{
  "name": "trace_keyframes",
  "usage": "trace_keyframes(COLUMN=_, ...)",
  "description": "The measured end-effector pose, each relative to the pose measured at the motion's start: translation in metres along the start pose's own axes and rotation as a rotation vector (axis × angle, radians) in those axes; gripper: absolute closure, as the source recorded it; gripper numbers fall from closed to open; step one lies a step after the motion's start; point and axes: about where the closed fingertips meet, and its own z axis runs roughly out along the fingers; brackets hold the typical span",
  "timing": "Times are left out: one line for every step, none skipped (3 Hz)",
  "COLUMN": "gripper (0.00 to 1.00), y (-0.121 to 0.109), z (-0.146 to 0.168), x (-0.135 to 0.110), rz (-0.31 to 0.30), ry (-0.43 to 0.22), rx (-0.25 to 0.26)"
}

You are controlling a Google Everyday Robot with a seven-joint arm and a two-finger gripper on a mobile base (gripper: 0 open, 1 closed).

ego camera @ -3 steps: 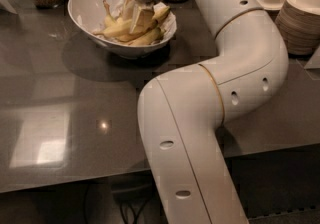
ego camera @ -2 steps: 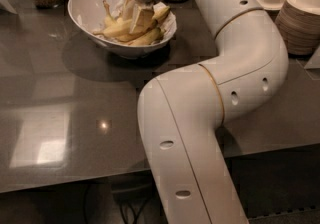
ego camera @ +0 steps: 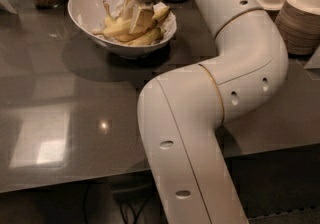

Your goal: Pick banana from white bowl

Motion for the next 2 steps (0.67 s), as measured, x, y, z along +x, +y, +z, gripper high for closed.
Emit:
trace_keyframes(gripper=1.0, y=0.002, z=-0.068, x=-0.005, rz=-0.062, ry=0.038, rx=0.137)
trace_keyframes(gripper=1.0, y=0.024, z=-0.155, x=-0.021, rz=-0.123, ry=-0.002, rx=0.332)
